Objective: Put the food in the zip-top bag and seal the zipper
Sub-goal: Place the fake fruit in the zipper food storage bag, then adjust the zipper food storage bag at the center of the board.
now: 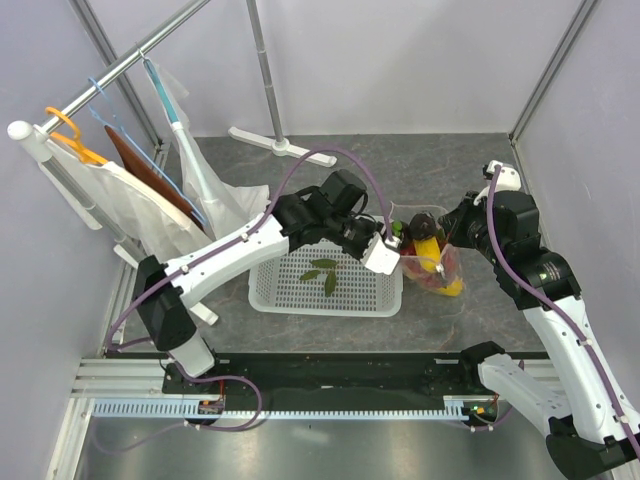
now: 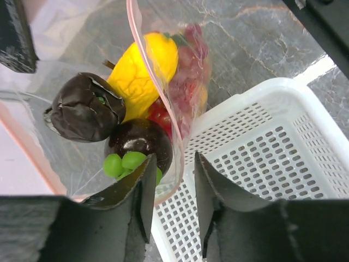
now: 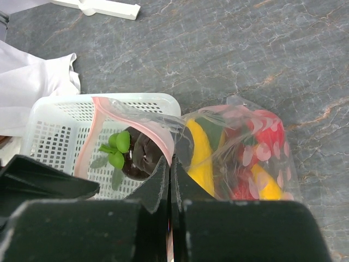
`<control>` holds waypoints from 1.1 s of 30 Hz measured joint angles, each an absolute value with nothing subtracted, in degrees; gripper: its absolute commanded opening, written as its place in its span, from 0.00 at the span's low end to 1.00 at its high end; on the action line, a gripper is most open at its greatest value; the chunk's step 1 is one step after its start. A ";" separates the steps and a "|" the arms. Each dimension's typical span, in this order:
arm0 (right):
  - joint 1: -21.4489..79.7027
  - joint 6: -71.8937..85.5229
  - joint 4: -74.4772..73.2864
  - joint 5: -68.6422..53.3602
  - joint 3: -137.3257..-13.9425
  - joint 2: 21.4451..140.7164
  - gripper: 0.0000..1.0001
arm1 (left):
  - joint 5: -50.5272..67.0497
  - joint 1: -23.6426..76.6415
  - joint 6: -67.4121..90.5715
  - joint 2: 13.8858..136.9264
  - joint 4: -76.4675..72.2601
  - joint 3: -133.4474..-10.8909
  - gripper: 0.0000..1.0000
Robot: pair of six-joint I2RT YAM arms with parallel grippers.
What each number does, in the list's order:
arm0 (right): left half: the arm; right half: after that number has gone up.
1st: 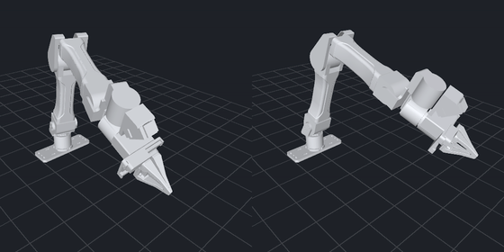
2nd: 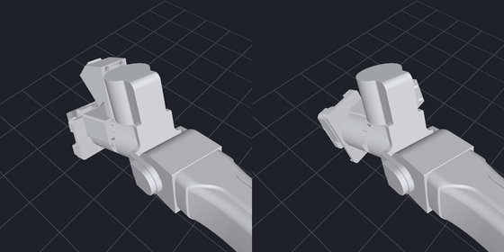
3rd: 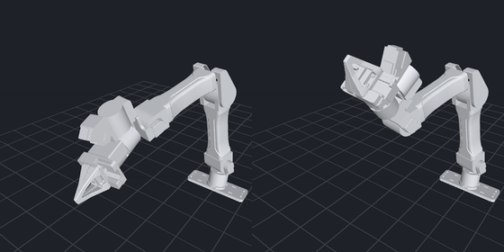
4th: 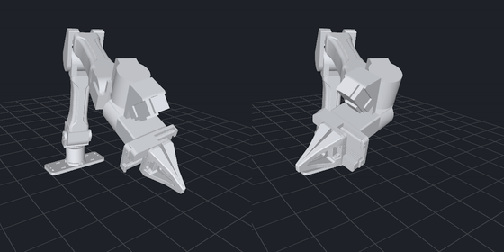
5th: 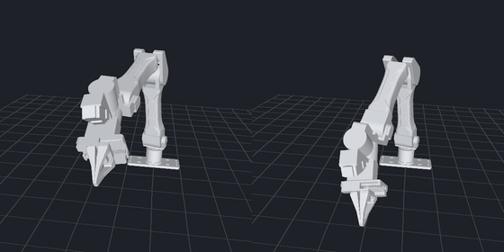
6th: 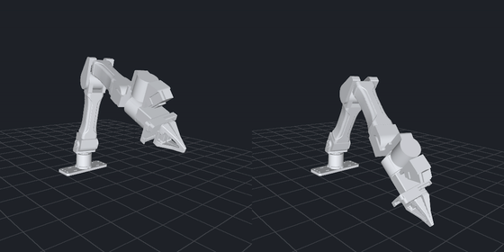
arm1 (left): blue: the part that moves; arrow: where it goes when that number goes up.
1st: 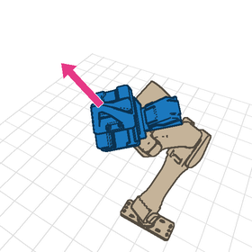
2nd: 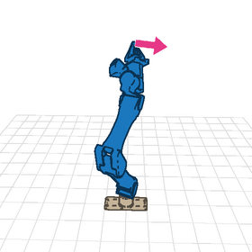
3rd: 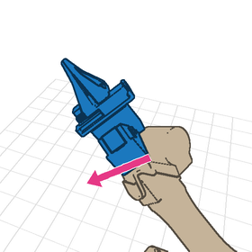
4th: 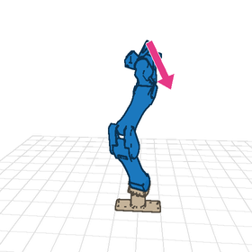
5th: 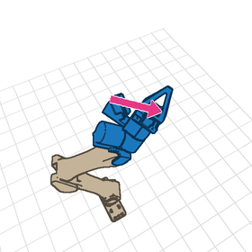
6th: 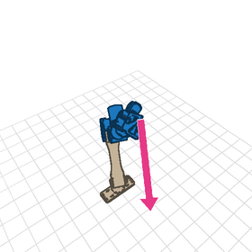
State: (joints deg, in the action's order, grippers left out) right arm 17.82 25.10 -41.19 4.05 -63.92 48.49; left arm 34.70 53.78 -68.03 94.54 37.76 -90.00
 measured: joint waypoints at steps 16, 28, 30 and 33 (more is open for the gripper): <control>17.82 15.11 -42.15 7.60 -71.50 49.28 0.00 | 30.11 58.87 -55.90 100.09 30.15 -103.53 0.02; 17.82 6.07 -39.99 9.04 -62.94 43.86 0.00 | 26.74 63.75 -49.36 105.12 28.12 -104.73 0.02; 17.82 5.15 -39.90 8.51 -62.26 44.49 0.13 | 25.63 63.68 -48.62 106.06 28.16 -103.28 0.02; 17.82 3.99 -39.68 7.53 -62.28 44.51 0.61 | 24.97 63.44 -47.18 106.34 28.23 -101.84 0.02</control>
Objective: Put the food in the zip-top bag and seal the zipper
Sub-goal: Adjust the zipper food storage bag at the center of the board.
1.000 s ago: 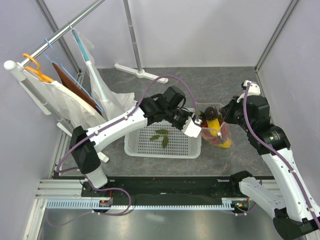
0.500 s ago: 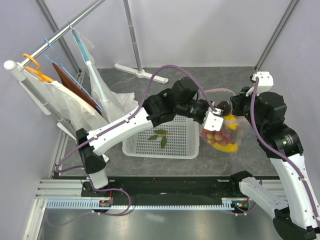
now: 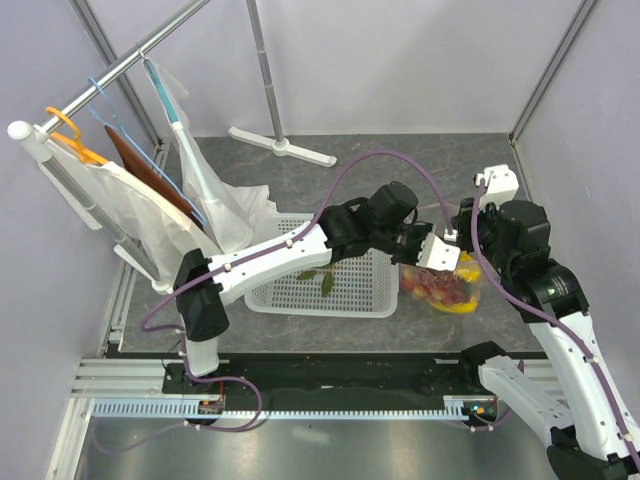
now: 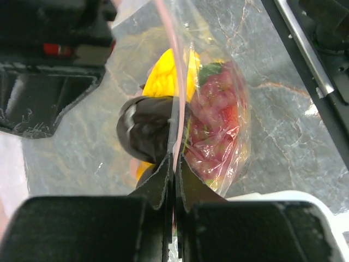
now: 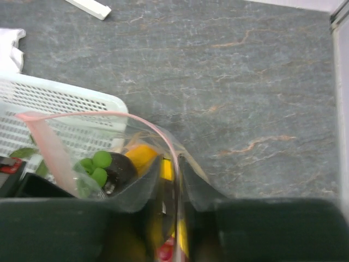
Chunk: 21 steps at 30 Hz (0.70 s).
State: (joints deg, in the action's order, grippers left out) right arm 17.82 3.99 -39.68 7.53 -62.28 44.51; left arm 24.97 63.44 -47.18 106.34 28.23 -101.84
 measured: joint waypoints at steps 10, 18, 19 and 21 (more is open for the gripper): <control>17.43 -3.38 -44.34 1.17 -75.77 43.99 0.98 | 25.67 63.88 -43.40 104.25 26.02 -98.94 0.02; 18.26 -7.01 -52.07 -8.16 -79.85 38.35 0.98 | 27.99 58.57 -38.98 103.09 25.80 -98.91 0.02; 18.52 -7.20 -52.86 -9.32 -79.05 37.54 0.98 | 28.18 57.65 -38.50 103.11 25.74 -98.91 0.02; 18.90 -7.40 -54.17 -10.96 -77.17 36.69 0.97 | 28.67 56.14 -37.63 103.20 25.65 -98.91 0.02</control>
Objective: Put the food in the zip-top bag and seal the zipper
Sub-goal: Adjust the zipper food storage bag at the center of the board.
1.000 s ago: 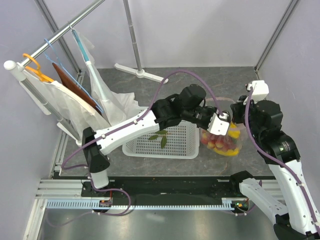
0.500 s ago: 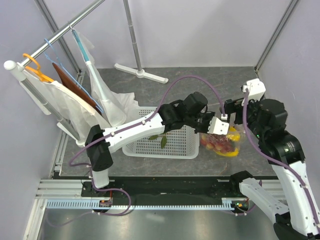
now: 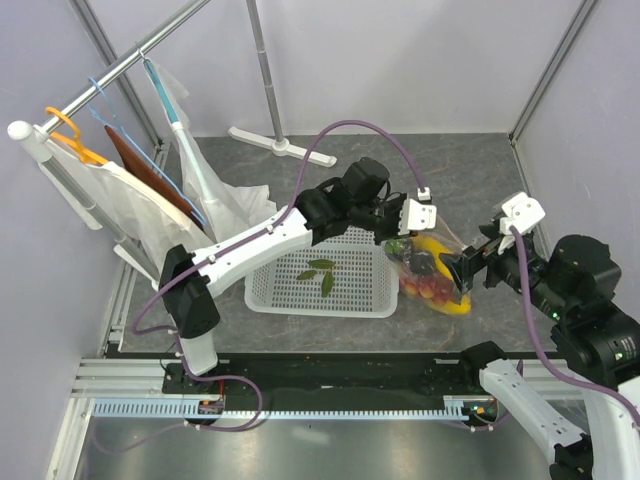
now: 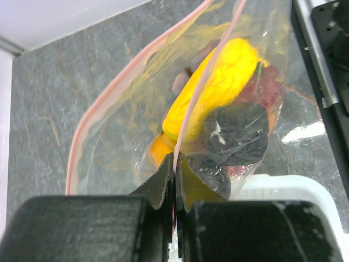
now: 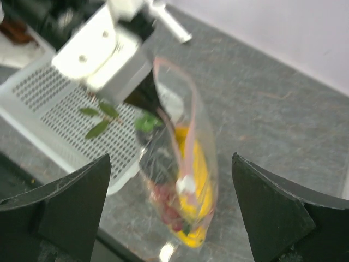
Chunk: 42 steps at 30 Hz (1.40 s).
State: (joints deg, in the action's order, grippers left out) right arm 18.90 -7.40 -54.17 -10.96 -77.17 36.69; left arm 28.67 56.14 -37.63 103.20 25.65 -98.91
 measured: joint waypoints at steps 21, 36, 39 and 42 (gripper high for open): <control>21.19 -19.92 -57.95 -8.43 -65.39 32.60 0.44 | 35.14 51.46 -36.14 103.33 22.13 -94.45 0.02; 21.28 -22.26 -51.88 -8.03 -62.46 32.86 0.44 | 37.89 51.22 -36.16 100.33 21.02 -91.48 0.02; 21.28 -23.42 -51.33 -8.95 -62.46 33.36 0.28 | 38.13 51.13 -36.16 100.05 20.91 -91.48 0.02; 21.28 -24.86 -51.27 -9.45 -62.46 33.78 0.00 | 38.13 51.13 -36.16 99.72 20.93 -91.46 0.06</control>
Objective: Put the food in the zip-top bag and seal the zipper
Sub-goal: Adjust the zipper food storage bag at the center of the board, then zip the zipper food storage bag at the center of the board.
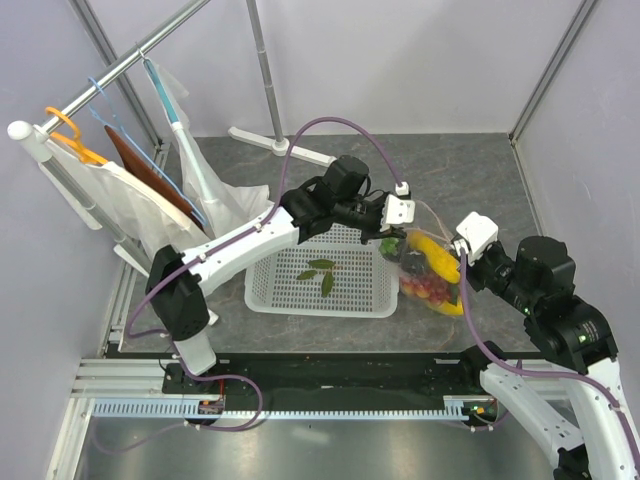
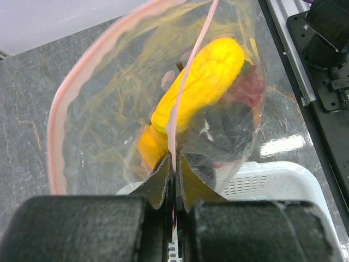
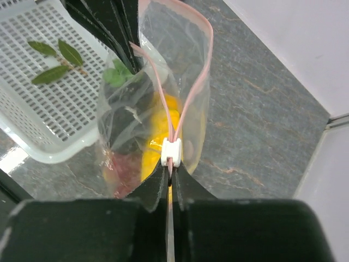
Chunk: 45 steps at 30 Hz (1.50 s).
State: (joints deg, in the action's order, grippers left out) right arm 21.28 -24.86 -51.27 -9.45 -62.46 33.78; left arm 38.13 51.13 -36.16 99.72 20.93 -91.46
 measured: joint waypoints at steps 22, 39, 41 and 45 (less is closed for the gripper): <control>21.28 -31.64 -50.59 -17.78 -61.19 31.97 0.00 | 53.17 56.80 -41.28 90.39 10.94 -92.60 0.50; 21.28 -33.71 -51.81 -18.22 -61.19 31.16 0.00 | 46.50 59.83 -46.94 99.46 14.94 -98.65 0.49; 21.28 -33.71 -51.86 -18.22 -61.19 31.14 0.00 | 46.19 60.23 -47.62 99.74 14.96 -98.78 0.43; 21.28 -33.71 -51.90 -18.15 -61.19 30.83 0.00 | 45.95 60.88 -48.47 99.83 15.79 -98.80 0.32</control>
State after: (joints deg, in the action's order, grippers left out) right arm 21.28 -33.71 -51.90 -18.15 -61.19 30.83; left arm 45.95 60.88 -48.47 99.83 15.79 -98.80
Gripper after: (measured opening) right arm 0.011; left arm 0.379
